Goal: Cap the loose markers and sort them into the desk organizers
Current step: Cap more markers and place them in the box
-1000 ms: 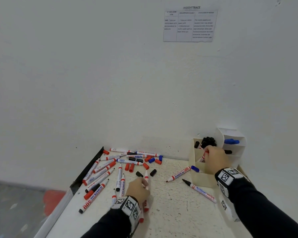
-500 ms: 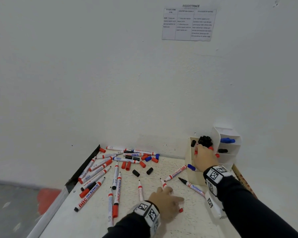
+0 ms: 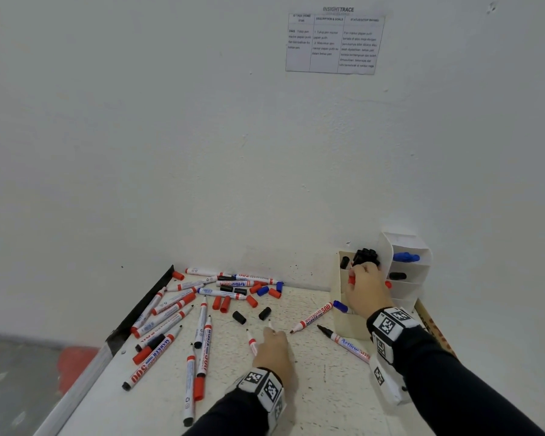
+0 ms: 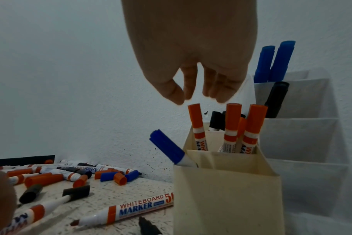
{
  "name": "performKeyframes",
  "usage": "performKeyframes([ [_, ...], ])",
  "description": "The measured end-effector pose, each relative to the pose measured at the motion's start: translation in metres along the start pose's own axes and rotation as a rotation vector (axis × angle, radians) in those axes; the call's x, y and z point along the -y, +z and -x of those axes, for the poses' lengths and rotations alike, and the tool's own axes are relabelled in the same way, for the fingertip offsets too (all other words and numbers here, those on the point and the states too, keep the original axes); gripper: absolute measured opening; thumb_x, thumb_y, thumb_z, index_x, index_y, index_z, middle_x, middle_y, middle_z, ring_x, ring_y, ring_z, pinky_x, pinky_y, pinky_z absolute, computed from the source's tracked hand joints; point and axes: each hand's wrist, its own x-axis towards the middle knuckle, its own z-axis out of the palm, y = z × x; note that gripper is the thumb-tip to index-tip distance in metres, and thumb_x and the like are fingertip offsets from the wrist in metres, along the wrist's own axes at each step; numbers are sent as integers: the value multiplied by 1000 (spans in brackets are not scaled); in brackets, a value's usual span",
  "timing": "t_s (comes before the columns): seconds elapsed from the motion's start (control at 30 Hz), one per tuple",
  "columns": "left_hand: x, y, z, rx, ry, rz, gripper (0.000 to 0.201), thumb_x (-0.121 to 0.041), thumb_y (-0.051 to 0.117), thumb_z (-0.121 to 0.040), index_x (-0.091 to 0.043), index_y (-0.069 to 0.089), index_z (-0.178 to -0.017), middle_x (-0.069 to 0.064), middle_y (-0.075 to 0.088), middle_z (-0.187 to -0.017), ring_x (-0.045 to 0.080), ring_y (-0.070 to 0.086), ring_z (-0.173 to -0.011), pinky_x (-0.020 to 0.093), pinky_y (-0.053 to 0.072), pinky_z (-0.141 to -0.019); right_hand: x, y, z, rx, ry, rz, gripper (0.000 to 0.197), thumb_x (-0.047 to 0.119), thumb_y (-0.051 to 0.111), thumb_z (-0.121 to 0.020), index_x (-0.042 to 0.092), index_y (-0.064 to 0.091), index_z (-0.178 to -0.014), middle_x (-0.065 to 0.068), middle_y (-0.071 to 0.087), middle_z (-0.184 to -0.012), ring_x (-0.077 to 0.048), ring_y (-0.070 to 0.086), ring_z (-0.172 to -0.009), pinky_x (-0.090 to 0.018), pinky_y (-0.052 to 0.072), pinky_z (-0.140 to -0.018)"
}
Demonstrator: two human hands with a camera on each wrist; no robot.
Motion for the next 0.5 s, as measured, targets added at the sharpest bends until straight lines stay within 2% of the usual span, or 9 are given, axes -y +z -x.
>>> performKeyframes([
  [0.07, 7, -4, -2, -21, -34, 26, 67, -7, 65, -80, -13, 31, -137, 11, 23, -142, 27, 39, -128, 34, 44, -102, 7, -1, 0, -96, -71, -45, 22, 10, 49, -88, 6, 58, -108, -10, 49, -115, -24, 47, -104, -32, 43, -93],
  [0.13, 16, -12, -4, -39, -63, 67, 68, -5, 63, -82, -15, 27, -139, 12, 28, -141, 25, 44, -125, 33, 43, -102, 19, -3, 0, -138, -166, -172, 16, 3, 50, -85, 4, 60, -97, -9, 51, -105, -22, 50, -95, -25, 43, -83],
  [0.23, 33, -25, -10, -74, -108, 97, 56, -9, 57, -87, -14, 32, -137, 10, 44, -132, 23, 48, -120, 32, 43, -99, 45, 2, -2, 18, -227, -311, 13, 2, 47, -86, 10, 56, -88, -4, 55, -94, -16, 50, -85, -13, 36, -68],
  [0.27, 39, -28, -13, -77, -119, 111, 49, -11, 56, -88, -13, 39, -134, 9, 50, -128, 22, 52, -116, 31, 46, -97, 53, 7, -3, 108, -206, -332, 14, 3, 46, -87, 12, 57, -90, -4, 57, -94, -16, 51, -86, -13, 36, -68],
  [0.37, 54, -34, -19, -62, -156, 152, 28, -12, 57, -86, -10, 57, -113, 6, 62, -112, 18, 60, -101, 24, 50, -86, 74, 29, -6, 373, -125, -353, 24, 8, 47, -90, 10, 61, -109, -8, 61, -113, -19, 55, -104, -22, 41, -87],
  [0.47, 63, -36, -22, -106, -173, 220, 20, -19, 51, -90, -11, 60, -107, -1, 61, -96, 12, 57, -84, 16, 44, -67, 88, 53, -6, 551, -76, -315, 34, 11, 43, -94, 11, 52, -126, -9, 53, -130, -23, 49, -120, -28, 36, -101],
  [0.5, 64, -36, -23, -114, -179, 249, 23, -23, 47, -93, -10, 60, -107, -1, 59, -92, 13, 54, -80, 17, 43, -66, 92, 64, -8, 574, -72, -294, 36, 10, 41, -95, 13, 50, -129, -9, 51, -133, -24, 48, -122, -29, 35, -103],
])
